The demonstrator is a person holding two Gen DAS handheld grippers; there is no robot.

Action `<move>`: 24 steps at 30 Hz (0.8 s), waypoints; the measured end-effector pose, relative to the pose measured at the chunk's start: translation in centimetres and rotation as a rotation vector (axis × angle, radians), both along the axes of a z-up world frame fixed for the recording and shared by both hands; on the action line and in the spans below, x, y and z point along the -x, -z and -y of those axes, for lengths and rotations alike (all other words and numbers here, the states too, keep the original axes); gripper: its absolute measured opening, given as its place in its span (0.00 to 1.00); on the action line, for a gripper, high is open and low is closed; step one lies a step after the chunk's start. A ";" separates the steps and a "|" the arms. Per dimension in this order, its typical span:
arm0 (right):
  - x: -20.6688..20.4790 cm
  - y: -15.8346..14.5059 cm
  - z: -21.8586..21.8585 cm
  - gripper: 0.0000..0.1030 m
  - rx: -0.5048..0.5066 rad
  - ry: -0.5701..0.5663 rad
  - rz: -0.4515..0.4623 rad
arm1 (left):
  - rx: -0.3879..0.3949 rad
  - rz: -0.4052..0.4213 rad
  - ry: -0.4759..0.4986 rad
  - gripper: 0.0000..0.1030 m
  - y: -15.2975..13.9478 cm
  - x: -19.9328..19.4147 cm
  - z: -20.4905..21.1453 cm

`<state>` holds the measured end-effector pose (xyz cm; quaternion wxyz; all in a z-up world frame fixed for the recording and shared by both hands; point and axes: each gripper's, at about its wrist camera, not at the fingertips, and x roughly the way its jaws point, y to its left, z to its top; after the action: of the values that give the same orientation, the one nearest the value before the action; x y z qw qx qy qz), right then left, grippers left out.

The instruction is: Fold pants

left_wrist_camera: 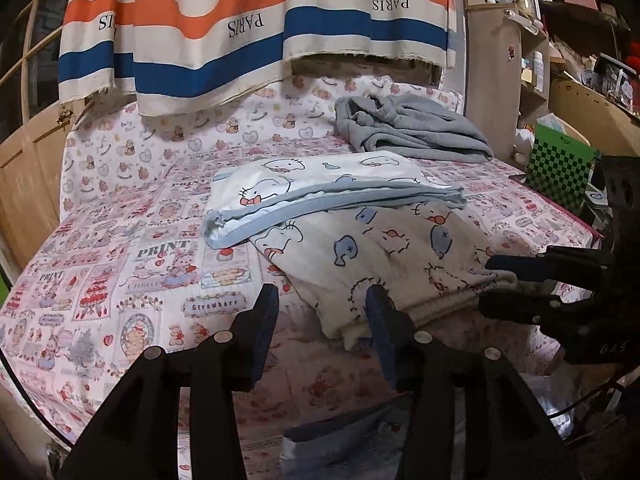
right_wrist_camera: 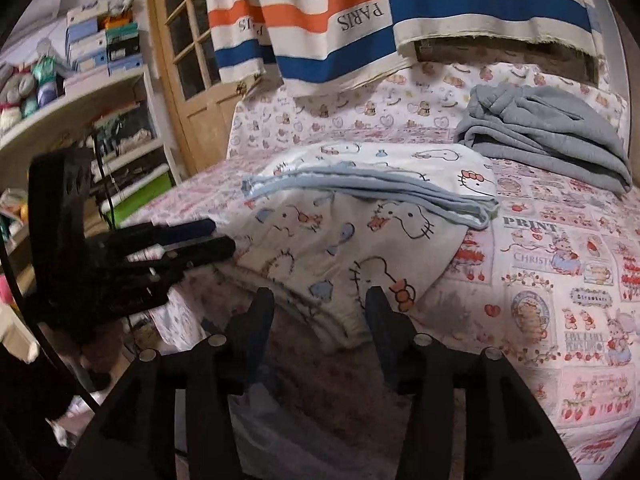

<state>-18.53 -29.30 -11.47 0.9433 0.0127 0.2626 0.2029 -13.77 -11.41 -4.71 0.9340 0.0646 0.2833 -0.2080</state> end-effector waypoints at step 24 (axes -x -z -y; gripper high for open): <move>-0.3 -2.9 0.1 0.13 0.132 0.019 0.074 | -0.043 -0.047 0.038 0.46 1.0 2.0 -0.7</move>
<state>-18.21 -29.40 -8.58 0.9530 -0.0545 0.2400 0.1764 -15.76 -10.69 -5.68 0.9213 0.0853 0.3084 -0.2212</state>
